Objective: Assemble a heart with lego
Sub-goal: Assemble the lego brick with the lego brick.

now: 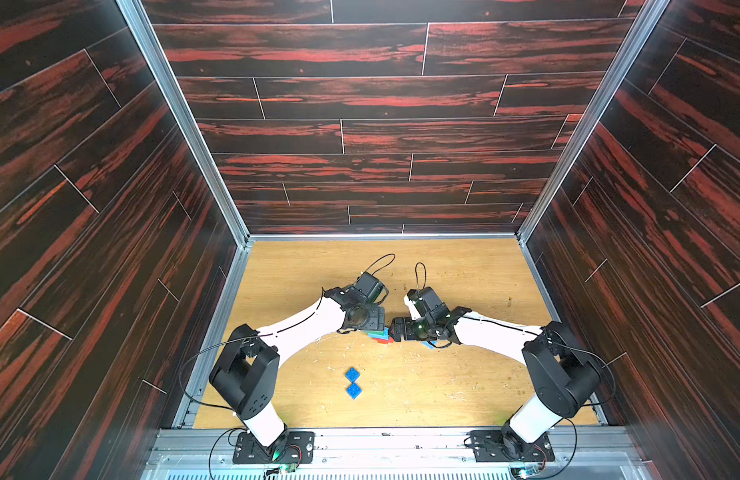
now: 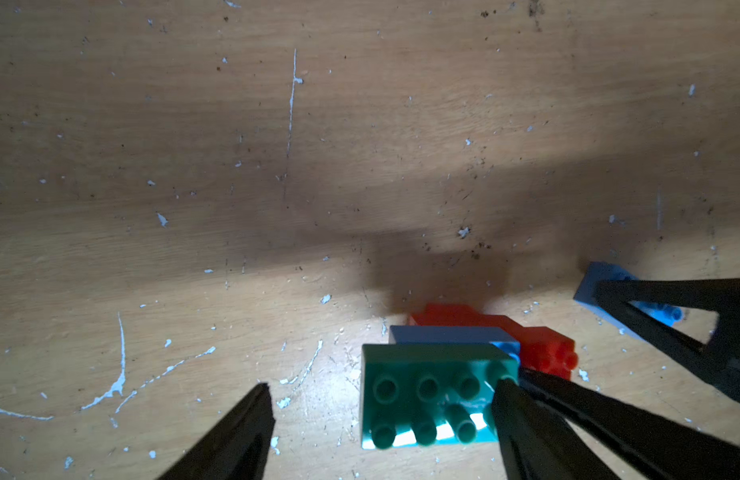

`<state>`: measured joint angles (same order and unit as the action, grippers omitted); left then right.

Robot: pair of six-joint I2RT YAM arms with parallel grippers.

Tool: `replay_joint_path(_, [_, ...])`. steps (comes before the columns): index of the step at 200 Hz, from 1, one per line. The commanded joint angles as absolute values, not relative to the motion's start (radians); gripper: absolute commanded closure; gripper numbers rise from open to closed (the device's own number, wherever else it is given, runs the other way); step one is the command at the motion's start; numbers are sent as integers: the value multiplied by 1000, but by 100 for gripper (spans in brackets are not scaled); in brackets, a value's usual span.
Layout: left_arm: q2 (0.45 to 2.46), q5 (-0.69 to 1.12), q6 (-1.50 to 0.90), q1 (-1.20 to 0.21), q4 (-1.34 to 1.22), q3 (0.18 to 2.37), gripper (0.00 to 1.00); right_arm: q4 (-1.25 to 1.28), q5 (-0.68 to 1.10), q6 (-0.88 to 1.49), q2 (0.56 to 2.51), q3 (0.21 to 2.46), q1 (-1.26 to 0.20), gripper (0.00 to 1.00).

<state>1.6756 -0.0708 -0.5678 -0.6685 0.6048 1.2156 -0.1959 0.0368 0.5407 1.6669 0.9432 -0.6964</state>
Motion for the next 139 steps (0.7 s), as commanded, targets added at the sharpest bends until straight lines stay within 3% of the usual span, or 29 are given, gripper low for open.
replay_joint_path(1, [1672,-80,-549,-672,618,1174,13,-260,26,528,1689,951,-702,2])
replay_joint_path(139, [1639,-126,-546,-687,647,1070,14,-260,17,531,1690,950,-702,2])
